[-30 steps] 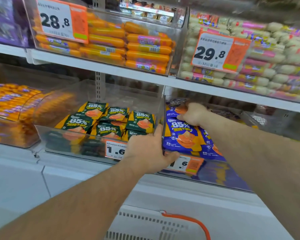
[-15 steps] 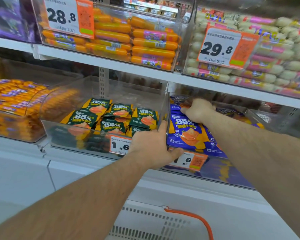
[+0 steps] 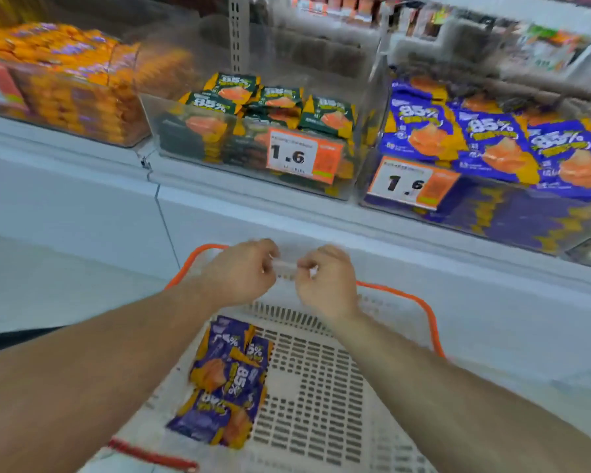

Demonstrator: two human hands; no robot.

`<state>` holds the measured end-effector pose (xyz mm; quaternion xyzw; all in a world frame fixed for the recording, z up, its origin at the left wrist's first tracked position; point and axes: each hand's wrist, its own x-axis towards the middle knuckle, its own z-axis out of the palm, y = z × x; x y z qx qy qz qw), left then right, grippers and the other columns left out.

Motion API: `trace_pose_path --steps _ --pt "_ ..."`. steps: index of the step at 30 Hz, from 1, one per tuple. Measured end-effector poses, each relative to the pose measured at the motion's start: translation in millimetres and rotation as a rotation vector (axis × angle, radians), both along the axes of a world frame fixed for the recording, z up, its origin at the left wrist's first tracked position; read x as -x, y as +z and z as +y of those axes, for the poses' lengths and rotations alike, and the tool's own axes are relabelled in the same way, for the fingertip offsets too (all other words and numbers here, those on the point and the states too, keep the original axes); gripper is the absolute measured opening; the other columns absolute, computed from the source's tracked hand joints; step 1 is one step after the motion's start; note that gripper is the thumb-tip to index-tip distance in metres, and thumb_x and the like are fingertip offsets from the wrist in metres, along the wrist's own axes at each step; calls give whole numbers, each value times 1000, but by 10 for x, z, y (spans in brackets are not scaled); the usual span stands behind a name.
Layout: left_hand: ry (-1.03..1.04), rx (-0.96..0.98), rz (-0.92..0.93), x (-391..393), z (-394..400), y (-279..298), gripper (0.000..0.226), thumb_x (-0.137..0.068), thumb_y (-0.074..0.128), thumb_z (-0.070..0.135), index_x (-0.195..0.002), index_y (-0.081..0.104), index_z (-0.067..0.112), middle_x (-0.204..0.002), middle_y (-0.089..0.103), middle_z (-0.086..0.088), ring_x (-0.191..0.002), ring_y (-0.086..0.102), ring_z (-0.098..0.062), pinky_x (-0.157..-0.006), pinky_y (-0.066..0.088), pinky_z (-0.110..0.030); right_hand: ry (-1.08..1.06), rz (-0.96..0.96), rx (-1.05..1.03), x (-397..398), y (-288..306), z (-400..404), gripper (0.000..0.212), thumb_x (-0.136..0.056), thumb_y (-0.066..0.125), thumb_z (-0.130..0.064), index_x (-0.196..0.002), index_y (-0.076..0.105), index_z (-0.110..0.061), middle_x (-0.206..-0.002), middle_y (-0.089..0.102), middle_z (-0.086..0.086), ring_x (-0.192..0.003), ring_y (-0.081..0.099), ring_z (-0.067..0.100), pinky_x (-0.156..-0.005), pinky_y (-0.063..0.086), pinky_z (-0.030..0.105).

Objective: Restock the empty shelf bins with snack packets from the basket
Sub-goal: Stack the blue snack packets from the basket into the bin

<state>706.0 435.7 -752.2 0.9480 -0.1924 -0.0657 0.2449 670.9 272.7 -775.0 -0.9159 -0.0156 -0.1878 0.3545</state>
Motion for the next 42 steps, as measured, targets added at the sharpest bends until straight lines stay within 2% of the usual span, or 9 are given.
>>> trace_pose_path --steps 6,8,15,20,23,26,33,38,42 --pt "46 -141 289 103 260 -592 31 -92 50 24 -123 56 26 -105 65 3 -87 63 -14 -81 55 -34 16 891 -83 244 -1188 327 16 -94 49 -13 -79 55 -11 -72 56 10 -58 46 21 -52 38 31" --pt "61 -168 323 97 329 -769 33 -90 49 21 -122 58 25 -112 64 2 -98 59 -15 -86 52 -31 65 1021 -95 284 -1526 398 6 -92 54 -15 -95 59 -14 -81 64 7 -62 50 22 -51 35 28" --pt "162 -142 425 3 537 -1076 32 -89 54 19 -121 59 22 -114 63 3 -101 58 -15 -89 51 -31 49 1239 246 282 -2293 715 58 -78 71 -51 -125 51 -24 -122 53 7 -100 59 27 -70 54 36" --pt "169 -160 513 6 555 -1195 35 -91 52 19 -126 57 21 -121 62 0 -105 58 -17 -89 50 -30 -98 1158 302 302 -2336 816 34 -85 66 -36 -118 57 -29 -123 49 7 -109 55 27 -91 50 38" --pt "155 -167 550 -12 508 -1183 33 -91 51 19 -124 56 22 -120 61 0 -101 57 -18 -87 51 -32 -106 1129 159 269 -2218 774 8 -90 57 -21 -95 54 -26 -97 59 2 -86 58 23 -77 49 36" --pt "121 -192 542 -10 405 -1078 36 -90 51 19 -126 56 20 -122 61 -2 -106 58 -19 -92 51 -35 1 1036 -79 211 -1957 608 22 -93 49 -6 -81 41 -22 -77 48 3 -64 40 21 -59 32 35" --pt "-14 -181 450 106 62 -554 53 -91 59 35 -140 46 22 -139 52 2 -124 51 -17 -102 44 -32 210 708 39 67 -640 -11 20 -93 47 -7 -82 46 -24 -81 53 5 -75 50 24 -63 38 35" --pt "-141 64 365 240 -250 -44 19 -84 68 21 -74 54 27 -75 56 4 -79 58 -24 -62 39 -28 200 480 117 27 324 -350 16 -91 57 -13 -97 55 -28 -85 60 -1 -80 55 20 -63 39 28" --pt "25 416 248 290 -458 395 10 -82 70 9 -83 65 18 -75 65 9 -68 61 -7 -58 42 -14 10 75 98 174 934 -558 29 -86 68 -16 -112 55 -17 -101 50 -6 -92 53 15 -77 41 23"
